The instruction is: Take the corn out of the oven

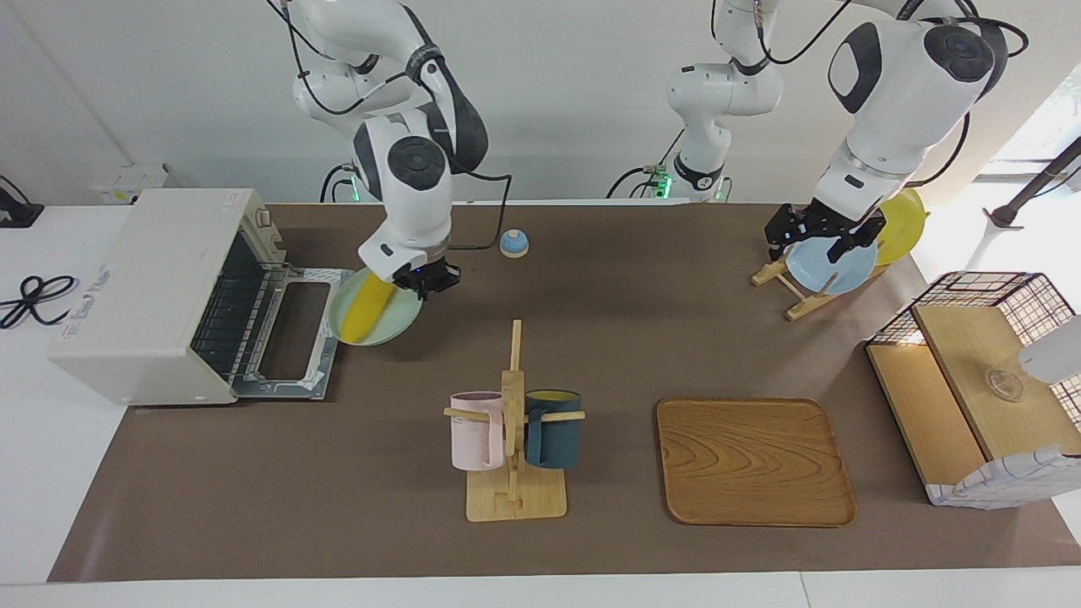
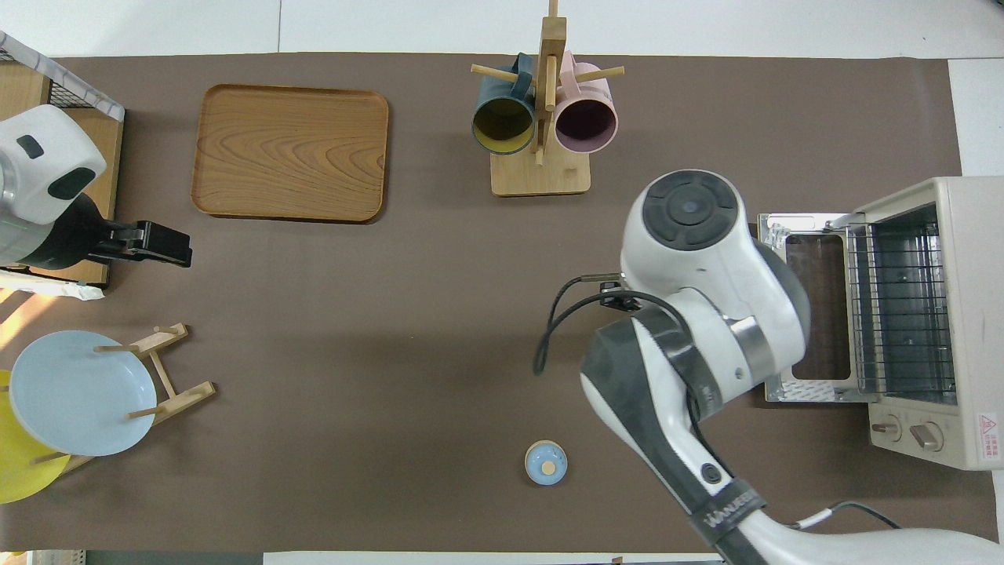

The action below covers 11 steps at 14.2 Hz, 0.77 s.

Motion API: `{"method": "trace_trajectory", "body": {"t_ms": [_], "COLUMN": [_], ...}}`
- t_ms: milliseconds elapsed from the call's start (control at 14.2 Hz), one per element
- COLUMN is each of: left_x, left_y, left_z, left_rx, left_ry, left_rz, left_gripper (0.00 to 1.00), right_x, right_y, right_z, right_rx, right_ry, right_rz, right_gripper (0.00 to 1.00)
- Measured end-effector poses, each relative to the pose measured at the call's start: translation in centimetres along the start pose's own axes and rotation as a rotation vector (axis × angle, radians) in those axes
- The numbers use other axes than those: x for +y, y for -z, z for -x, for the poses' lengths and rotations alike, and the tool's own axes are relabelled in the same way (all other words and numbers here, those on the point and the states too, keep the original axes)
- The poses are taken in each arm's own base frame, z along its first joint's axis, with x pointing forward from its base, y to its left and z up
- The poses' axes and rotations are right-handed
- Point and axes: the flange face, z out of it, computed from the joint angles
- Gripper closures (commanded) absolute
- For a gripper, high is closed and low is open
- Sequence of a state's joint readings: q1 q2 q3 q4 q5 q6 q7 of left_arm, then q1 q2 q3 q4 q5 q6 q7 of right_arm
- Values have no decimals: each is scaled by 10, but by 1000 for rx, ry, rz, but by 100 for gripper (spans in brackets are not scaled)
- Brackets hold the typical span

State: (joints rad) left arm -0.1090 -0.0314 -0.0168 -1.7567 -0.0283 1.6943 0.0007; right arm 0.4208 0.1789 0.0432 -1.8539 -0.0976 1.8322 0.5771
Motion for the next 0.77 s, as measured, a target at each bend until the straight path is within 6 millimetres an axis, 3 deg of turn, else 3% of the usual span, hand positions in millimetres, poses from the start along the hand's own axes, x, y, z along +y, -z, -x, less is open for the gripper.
{"method": "trace_trajectory", "body": {"t_ms": [211, 351, 632, 702, 773], "left_x": [-1, -1, -12, -14, -14], "left_y": [0, 0, 0, 0, 0], "left_z": [0, 0, 0, 0, 0], "left_rx": [0, 0, 1, 1, 1], "left_ry": [1, 1, 21, 24, 25], "left_rz": [0, 0, 1, 1, 1], "left_gripper": [0, 0, 0, 0, 0], "right_x": [-113, -154, -166, -165, -164], "right_y": [9, -4, -30, -34, -39], "right_z": [5, 3, -4, -5, -7], "right_rx": [10, 8, -6, -7, -4], "right_ry": [-91, -90, -112, -122, -130], "right_rz": [-22, -64, -138, -157, -173], "right_gripper": [100, 100, 100, 95, 79]}}
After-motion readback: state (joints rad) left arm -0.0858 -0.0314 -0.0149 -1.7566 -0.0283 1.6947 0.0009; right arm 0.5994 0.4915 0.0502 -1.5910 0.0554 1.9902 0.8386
